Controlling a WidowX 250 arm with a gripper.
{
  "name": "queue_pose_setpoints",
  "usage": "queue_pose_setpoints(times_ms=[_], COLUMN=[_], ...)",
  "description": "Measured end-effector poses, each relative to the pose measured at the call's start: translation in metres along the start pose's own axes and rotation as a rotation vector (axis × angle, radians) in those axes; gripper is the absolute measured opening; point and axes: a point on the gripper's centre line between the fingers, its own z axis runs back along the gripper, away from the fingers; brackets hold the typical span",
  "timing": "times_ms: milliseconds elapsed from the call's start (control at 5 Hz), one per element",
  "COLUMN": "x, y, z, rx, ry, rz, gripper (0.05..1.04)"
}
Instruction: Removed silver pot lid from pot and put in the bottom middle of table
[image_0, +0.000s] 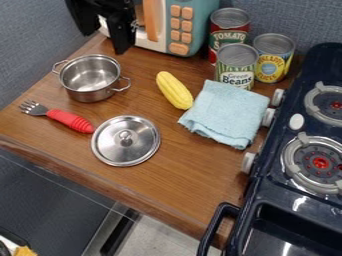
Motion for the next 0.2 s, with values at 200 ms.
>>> queue_pose_setpoints(times_ms=[200], x=[0.0000], y=[0.0000], z=[0.0000], rx=[0.000], ry=[0.000], rz=[0.000], gripper=[1.001])
